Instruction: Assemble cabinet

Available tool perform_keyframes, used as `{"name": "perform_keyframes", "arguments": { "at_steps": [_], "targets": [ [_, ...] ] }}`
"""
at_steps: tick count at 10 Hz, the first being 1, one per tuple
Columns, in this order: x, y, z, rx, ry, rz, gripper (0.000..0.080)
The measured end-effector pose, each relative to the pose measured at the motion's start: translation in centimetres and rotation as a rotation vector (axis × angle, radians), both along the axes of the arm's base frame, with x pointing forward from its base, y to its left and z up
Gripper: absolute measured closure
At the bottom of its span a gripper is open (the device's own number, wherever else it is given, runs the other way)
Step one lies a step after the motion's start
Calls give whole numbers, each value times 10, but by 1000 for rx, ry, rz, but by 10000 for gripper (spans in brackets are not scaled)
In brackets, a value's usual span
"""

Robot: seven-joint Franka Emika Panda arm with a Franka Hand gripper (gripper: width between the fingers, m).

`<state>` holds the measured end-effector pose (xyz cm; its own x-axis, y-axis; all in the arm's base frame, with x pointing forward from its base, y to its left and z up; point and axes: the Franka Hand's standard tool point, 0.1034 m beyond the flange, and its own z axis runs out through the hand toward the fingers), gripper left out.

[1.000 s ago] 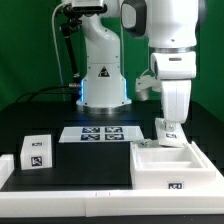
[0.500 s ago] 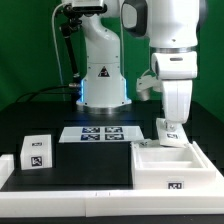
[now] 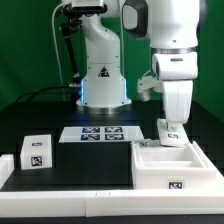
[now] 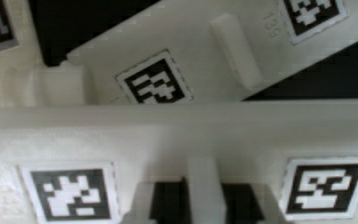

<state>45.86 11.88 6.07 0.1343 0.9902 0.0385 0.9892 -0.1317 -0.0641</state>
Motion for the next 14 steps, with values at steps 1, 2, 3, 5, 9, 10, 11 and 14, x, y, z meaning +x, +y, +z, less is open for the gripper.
{"name": "perform_keyframes", "arguments": {
  "at_steps": [1,2,3,5,9,10,11,14],
  "targets": [
    [1,1,0,0,-1,-7,729],
    [0,1,0,-1,0,-9,729],
    [-1,1,0,0,-2,-4,729],
    [-7,1,-2,1,0,12,729],
    [-11,2,-5,-1,9,3,729],
    [-11,2,-5,-1,9,3,729],
    [-10,2,-4,-2,10,2,729],
    [-4,1,-1,-1,1,-2,729]
  ]
}}
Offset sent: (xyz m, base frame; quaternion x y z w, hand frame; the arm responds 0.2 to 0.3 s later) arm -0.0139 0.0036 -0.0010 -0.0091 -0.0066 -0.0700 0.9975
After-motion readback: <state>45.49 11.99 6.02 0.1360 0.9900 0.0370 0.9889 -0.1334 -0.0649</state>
